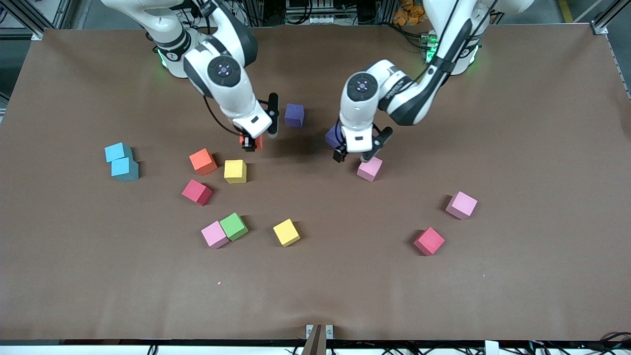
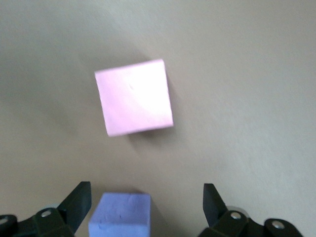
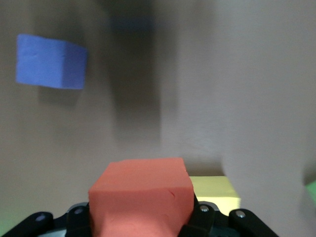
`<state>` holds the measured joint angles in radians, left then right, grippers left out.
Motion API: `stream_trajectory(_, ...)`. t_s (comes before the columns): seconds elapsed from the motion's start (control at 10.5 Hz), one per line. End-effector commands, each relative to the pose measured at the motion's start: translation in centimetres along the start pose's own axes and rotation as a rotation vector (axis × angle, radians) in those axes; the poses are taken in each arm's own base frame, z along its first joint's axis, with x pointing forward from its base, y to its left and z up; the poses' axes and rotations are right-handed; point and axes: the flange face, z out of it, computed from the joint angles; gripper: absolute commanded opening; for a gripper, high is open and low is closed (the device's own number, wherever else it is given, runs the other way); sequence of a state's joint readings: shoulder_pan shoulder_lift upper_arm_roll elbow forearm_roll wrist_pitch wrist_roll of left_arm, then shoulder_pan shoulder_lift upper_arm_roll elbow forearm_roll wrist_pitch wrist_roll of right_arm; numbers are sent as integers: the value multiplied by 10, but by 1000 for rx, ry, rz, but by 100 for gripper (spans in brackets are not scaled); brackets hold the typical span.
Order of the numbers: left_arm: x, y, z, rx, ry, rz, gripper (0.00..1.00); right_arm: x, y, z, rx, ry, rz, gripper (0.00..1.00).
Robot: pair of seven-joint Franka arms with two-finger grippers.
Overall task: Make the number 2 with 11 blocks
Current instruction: 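Place the purple block with the left gripper while the right gripper places orange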
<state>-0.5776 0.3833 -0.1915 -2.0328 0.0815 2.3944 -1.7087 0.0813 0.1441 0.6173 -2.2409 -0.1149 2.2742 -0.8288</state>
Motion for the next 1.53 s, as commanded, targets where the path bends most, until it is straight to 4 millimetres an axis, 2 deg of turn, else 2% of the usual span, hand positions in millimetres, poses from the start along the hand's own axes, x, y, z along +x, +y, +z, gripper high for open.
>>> stream_trajectory(0.0, 43, -3, -1, -13, -5, -81, 100, -2, -35, 34, -11, 23, -29, 26)
stream_trajectory(0.1, 67, 0, -5, -22, -4, -121, 100, 0, -47, 51, -15, 49, -13, 26)
stream_trajectory(0.19, 68, -1, -4, -21, -5, -123, 100, 6, -65, 70, -17, 82, 33, 26)
stream_trajectory(0.29, 66, -2, -1, -15, -5, -124, 100, 18, -82, 81, -8, 98, 49, 25)
stream_trajectory(0.57, 75, -4, 0, -10, -6, -159, 100, 36, -104, 93, 32, 89, 142, 23)
stream_trajectory(0.67, 70, -4, -1, -11, -6, -174, 100, 37, -106, 98, 44, 90, 152, 23)
stream_trajectory(0.77, 60, -3, -2, -13, -7, -193, 100, 39, -108, 102, 48, 97, 155, 23)
stream_trajectory(0.96, 15, -7, 7, 5, -6, -166, 100, 42, -110, 104, 43, 106, 137, 22)
stream_trajectory(1.15, -20, -10, 19, 21, -8, -133, 100, 46, -113, 111, 50, 128, 135, 21)
stream_trajectory(1.43, -53, -13, 38, 27, -14, -178, 100, 56, -126, 113, 54, 130, 125, 21)
